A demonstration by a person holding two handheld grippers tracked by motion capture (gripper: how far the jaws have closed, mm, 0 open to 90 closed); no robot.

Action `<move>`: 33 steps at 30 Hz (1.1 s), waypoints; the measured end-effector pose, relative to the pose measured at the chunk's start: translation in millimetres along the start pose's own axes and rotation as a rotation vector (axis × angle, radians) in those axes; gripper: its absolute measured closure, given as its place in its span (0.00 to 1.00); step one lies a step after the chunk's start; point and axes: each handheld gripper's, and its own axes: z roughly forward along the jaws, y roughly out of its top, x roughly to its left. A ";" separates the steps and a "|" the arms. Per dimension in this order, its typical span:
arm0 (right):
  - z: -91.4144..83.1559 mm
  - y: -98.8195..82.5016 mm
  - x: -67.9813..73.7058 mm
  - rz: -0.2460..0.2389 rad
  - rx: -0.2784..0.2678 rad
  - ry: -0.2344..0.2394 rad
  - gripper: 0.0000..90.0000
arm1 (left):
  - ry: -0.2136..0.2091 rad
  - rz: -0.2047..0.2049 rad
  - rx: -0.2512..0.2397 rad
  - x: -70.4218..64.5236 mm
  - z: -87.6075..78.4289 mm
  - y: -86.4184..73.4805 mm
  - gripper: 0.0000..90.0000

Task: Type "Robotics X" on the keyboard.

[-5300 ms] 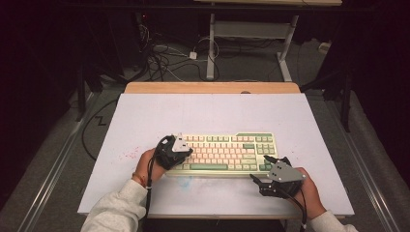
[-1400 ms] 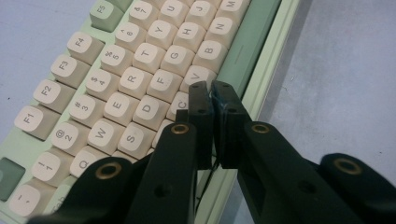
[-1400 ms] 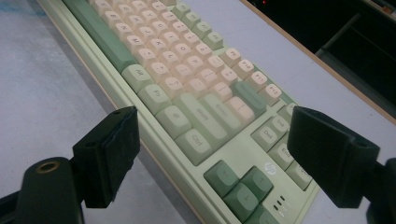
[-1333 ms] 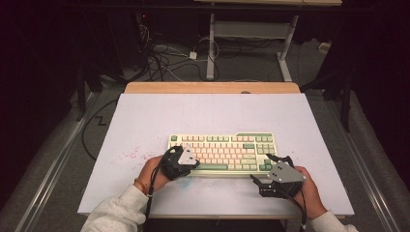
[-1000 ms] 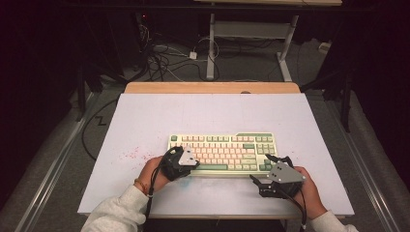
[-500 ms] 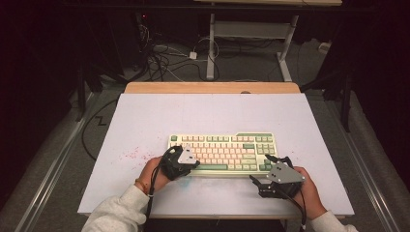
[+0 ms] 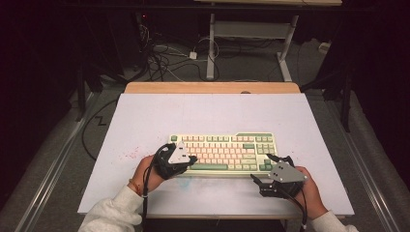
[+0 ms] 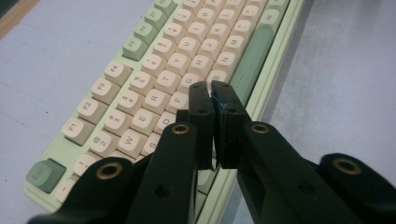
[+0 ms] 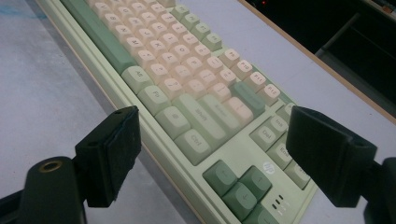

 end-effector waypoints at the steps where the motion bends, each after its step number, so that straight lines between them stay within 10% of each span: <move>1: -0.2 0.1 -0.1 0.002 -0.001 -0.001 0.21 | 0.006 -0.005 -0.003 0.6 -0.8 -0.9 0.94; 20: -2.6 0.7 -5.9 0.069 -0.017 -0.013 0.23 | 0.082 -0.017 -0.012 2.8 -6.4 -15.8 0.44; 22: -3.2 1.2 -8.7 0.084 -0.021 -0.012 0.20 | 0.151 -0.045 -0.025 0.2 -5.5 -18.5 0.25; 33: -6.7 -0.6 -13.9 0.112 -0.044 0.043 0.32 | 0.178 -0.068 -0.073 -3.8 -11.2 -33.1 0.20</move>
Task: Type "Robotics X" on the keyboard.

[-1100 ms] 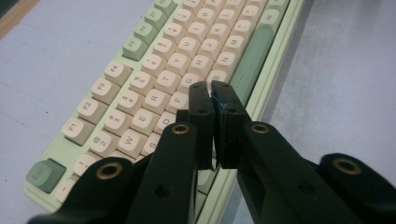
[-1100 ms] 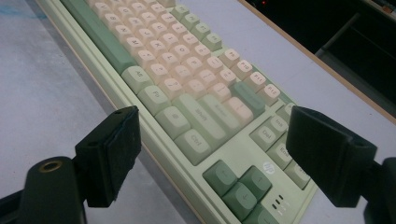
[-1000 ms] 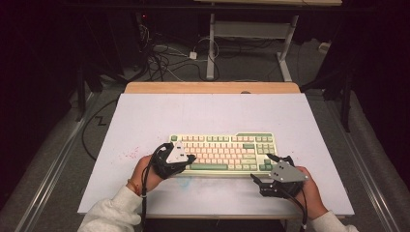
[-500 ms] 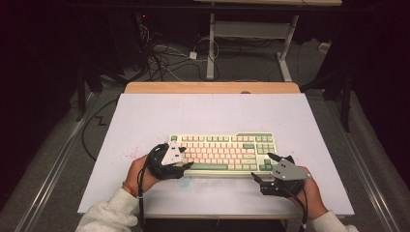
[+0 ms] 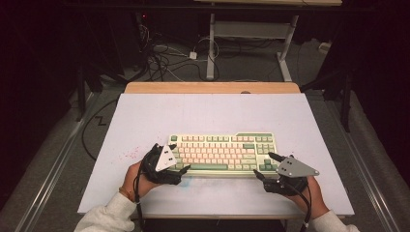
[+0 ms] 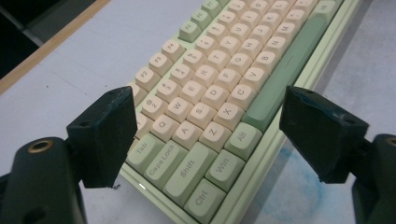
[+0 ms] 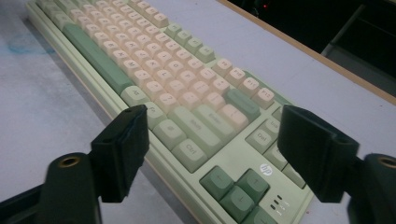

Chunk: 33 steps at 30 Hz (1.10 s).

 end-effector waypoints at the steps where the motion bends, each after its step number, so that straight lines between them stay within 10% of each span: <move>1: -0.3 0.0 -0.5 0.002 -0.003 0.003 0.37 | 0.000 -0.007 -0.005 0.1 -0.8 -2.1 0.20; 22: 0.0 6.3 -7.3 -0.002 0.028 0.069 0.97 | 0.042 -0.035 0.034 -0.6 -20.5 -33.2 0.24; 33: 16.8 20.0 -10.9 -0.007 0.074 0.092 1.00 | 0.039 -0.060 0.050 -1.8 -27.3 -44.4 0.23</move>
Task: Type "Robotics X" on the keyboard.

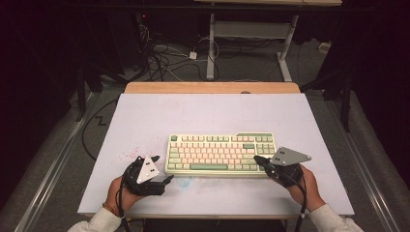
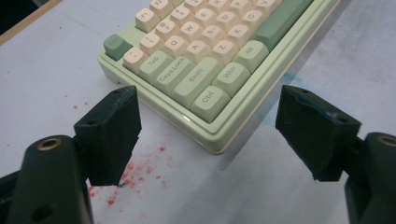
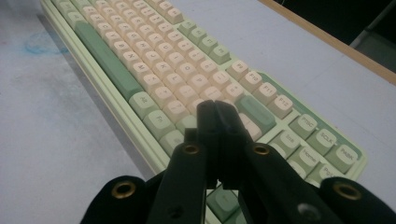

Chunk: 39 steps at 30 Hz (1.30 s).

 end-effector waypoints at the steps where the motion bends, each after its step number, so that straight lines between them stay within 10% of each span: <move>1: 2.7 1.6 -0.1 0.003 0.012 0.002 1.00 | -0.003 -0.002 0.000 0.1 -0.3 -0.4 0.23; 29: 49.2 1.7 -1.6 -0.002 0.170 0.041 1.00 | -0.031 -0.040 0.003 4.7 -2.4 1.4 0.24; 39: 48.5 0.7 -0.5 -0.006 0.166 0.036 1.00 | -0.045 -0.037 0.020 7.3 -6.5 3.7 0.75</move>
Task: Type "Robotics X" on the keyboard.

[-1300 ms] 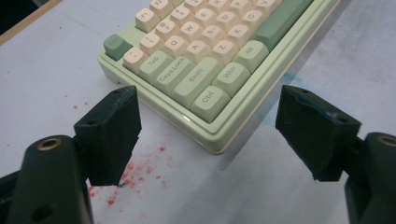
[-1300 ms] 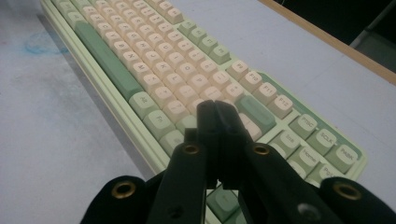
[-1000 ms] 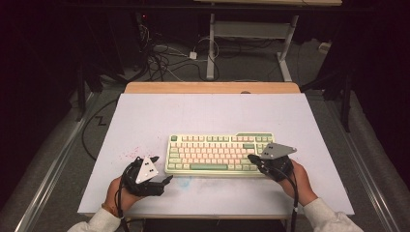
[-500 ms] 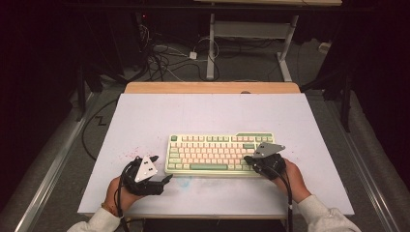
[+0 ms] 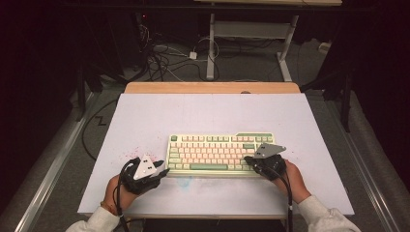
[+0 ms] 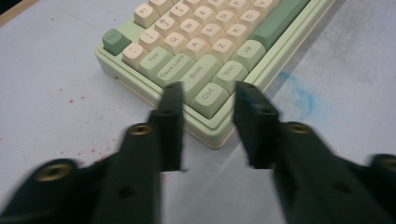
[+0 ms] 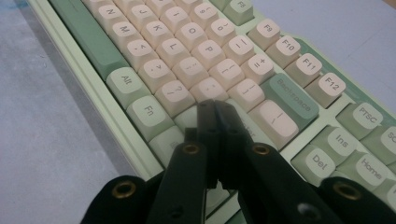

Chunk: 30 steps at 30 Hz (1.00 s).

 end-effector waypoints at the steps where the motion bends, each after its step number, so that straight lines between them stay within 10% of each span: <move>1: -0.1 0.0 0.1 0.000 0.000 0.000 1.00 | -0.009 0.001 0.001 0.5 -0.8 0.7 0.79; 6: -0.1 -0.2 0.4 -0.003 -0.001 -0.003 1.00 | -0.008 0.014 -0.002 1.3 -3.5 3.5 0.97; 30: 0.2 -0.8 2.4 -0.007 -0.005 -0.016 1.00 | -0.108 0.028 0.031 6.2 24.9 43.0 0.97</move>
